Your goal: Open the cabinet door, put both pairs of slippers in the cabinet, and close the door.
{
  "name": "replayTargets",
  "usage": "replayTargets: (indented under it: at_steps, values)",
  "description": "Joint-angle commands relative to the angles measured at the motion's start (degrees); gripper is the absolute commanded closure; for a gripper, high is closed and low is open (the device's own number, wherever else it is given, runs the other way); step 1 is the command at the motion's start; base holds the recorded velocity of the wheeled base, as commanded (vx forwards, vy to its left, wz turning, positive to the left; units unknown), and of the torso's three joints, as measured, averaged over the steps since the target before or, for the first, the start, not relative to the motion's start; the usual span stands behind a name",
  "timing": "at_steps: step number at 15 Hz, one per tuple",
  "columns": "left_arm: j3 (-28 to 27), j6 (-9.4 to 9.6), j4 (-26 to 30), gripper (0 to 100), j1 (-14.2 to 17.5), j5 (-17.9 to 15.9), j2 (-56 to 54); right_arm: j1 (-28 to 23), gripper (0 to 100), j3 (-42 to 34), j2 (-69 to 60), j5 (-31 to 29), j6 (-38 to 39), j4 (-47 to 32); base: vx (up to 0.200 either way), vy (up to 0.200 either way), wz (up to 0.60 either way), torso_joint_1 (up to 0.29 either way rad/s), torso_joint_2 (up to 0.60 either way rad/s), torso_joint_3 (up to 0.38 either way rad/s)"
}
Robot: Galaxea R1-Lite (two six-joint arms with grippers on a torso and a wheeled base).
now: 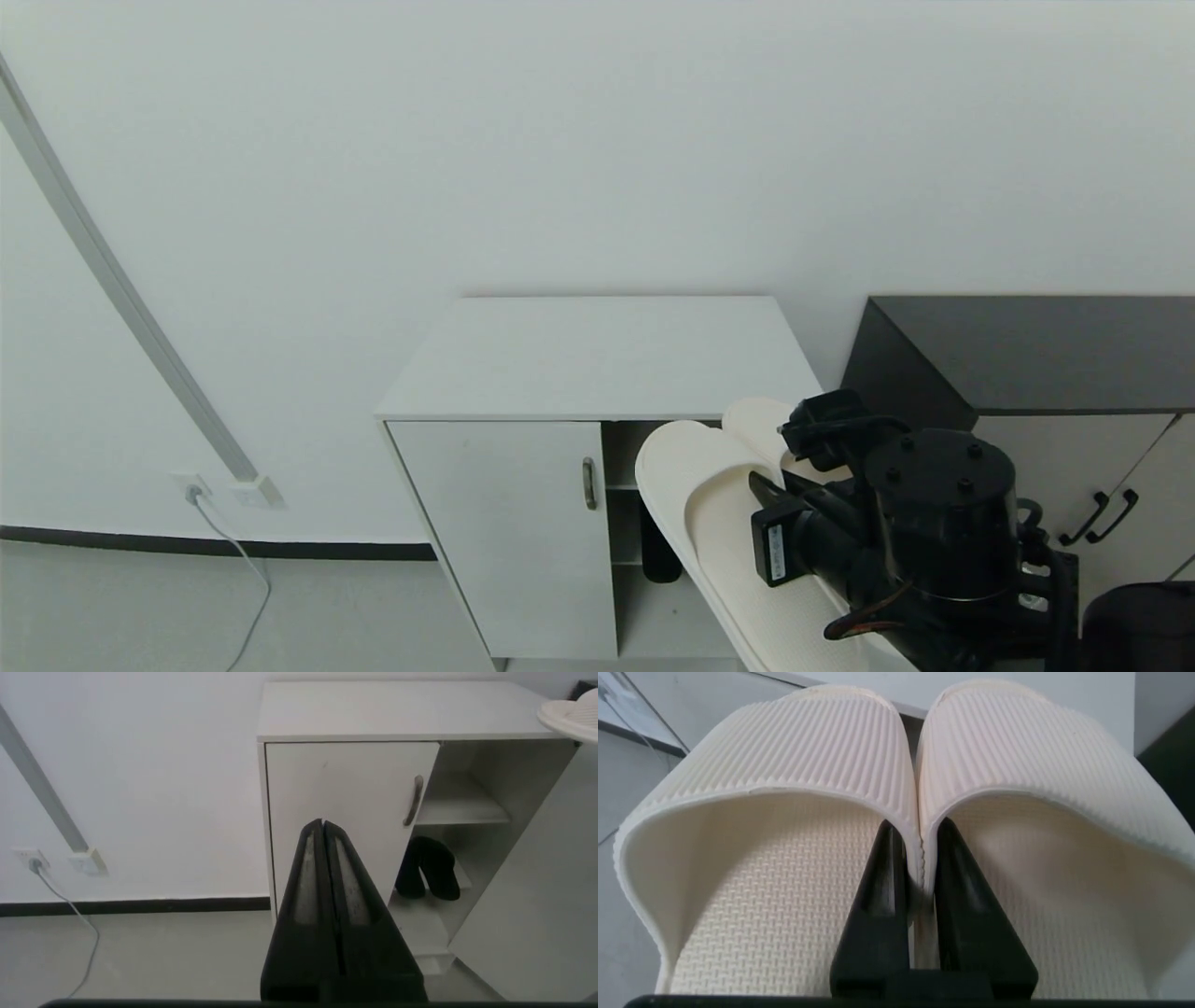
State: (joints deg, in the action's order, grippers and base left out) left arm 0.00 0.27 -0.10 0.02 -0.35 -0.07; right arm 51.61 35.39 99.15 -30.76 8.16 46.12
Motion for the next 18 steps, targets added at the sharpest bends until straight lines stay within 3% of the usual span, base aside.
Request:
replayTargets:
  at_steps: [1, 18]
  values:
    - [0.0, 0.00, 0.0, 100, 0.1, 0.0, 0.1, 0.0, 100, -0.1, 0.3, 0.0, 0.0, 0.0, 0.000, 0.000, 0.00, -0.149, 0.34, 0.183]
    - [0.0, 0.00, 0.0, 100, 0.1, 0.0, 0.1, 0.2, 100, -0.8, 0.3, 0.1, -0.2, 0.0, 0.000, 0.000, 0.00, -0.200, 0.48, 0.278]
